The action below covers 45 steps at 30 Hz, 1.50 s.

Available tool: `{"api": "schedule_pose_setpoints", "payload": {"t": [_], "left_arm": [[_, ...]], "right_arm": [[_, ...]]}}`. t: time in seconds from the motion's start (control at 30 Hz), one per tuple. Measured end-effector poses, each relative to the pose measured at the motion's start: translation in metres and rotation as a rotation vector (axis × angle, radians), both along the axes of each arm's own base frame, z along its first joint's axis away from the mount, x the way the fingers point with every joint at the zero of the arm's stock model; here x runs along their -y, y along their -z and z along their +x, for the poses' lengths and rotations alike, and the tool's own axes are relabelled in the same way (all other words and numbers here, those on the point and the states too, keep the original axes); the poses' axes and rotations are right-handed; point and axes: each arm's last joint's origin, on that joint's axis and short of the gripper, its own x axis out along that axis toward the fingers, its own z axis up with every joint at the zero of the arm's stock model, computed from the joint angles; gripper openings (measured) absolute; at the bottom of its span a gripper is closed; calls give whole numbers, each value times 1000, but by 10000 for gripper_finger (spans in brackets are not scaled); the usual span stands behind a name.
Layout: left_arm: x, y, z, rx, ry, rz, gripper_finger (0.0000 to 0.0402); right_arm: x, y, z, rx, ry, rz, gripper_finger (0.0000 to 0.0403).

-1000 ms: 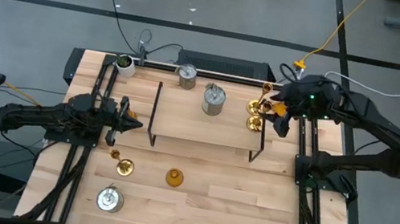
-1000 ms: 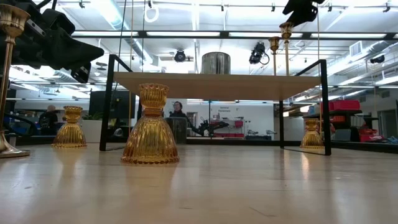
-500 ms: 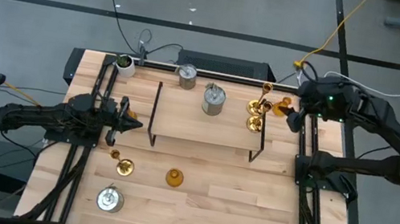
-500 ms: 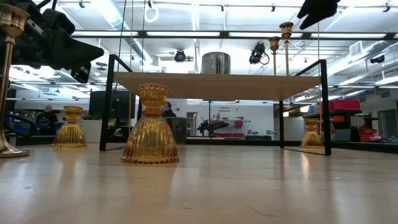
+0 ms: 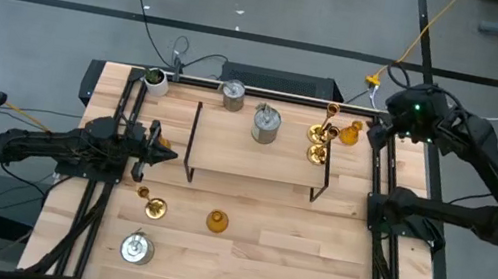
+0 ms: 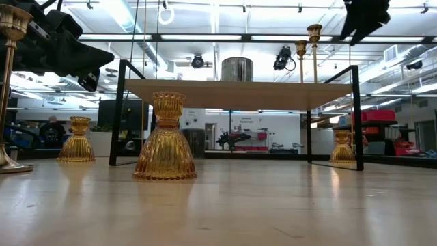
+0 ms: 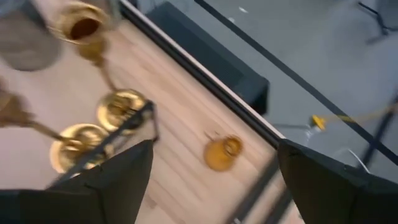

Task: Pick & Place candle stick holders
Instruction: Put the top glass candle holder on the shelf

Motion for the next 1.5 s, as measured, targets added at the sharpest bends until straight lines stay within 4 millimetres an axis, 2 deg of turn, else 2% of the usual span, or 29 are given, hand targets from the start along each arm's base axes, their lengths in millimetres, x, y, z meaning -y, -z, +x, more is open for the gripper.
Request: {"api": "schedule_pose_setpoints", "payload": {"t": [0.17, 0.57, 0.9, 1.27, 1.5], "left_arm": [[0, 0, 0, 0, 0, 0, 7], [0, 0, 0, 0, 0, 0, 7], [0, 0, 0, 0, 0, 0, 7], [0, 0, 0, 0, 0, 0, 7], [0, 0, 0, 0, 0, 0, 7]], "right_arm": [[6, 6, -6, -35, 69, 17, 346], [25, 55, -3, -108, 198, 140, 346], [42, 84, 11, -163, 265, 235, 346], [65, 104, 32, -139, 476, 317, 346], [77, 110, 39, -94, 548, 318, 346]]}}
